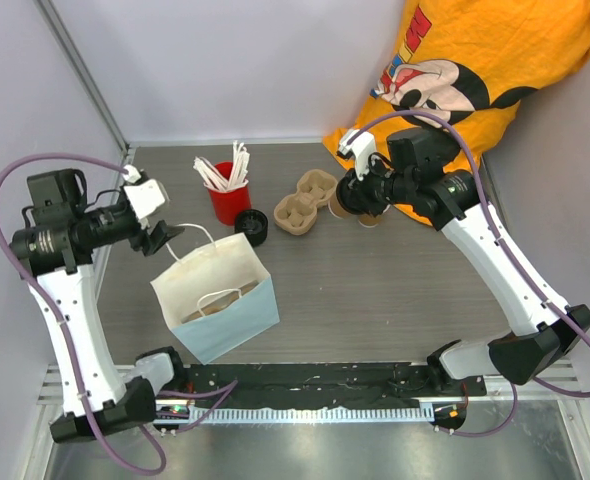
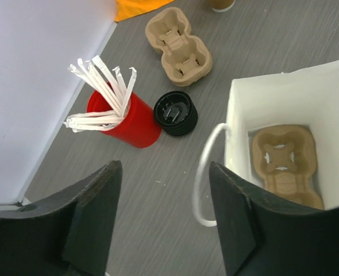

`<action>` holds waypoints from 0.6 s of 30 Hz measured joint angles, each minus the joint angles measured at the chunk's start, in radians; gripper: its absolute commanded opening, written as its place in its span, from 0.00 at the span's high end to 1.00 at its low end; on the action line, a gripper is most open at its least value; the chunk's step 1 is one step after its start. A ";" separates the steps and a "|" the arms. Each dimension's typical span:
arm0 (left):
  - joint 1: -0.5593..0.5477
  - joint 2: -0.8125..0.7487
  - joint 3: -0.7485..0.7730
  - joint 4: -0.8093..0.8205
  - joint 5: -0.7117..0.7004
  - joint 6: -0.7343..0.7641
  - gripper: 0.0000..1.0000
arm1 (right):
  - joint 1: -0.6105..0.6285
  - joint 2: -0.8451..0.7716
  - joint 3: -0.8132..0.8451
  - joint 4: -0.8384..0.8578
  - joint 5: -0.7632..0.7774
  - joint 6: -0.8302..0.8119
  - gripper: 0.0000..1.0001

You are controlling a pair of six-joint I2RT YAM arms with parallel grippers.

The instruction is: Pack the takeout coffee

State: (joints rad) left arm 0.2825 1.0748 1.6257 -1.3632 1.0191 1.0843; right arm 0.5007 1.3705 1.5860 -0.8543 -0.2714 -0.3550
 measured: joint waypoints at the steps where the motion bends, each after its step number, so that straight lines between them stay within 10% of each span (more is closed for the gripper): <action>1: -0.001 0.014 0.006 0.000 -0.002 0.010 0.40 | 0.000 0.000 0.000 0.000 0.000 0.000 0.99; 13: -0.109 0.102 0.038 0.006 -0.033 0.067 0.99 | -0.007 0.000 0.000 0.000 0.000 0.003 0.99; 18: -0.170 0.086 0.040 0.006 -0.040 0.046 1.00 | -0.007 0.000 0.000 0.000 -0.001 0.003 0.99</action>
State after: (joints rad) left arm 0.1123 1.1610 1.6661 -1.3575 0.9787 1.1301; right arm 0.4934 1.3705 1.5860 -0.8539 -0.2722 -0.3515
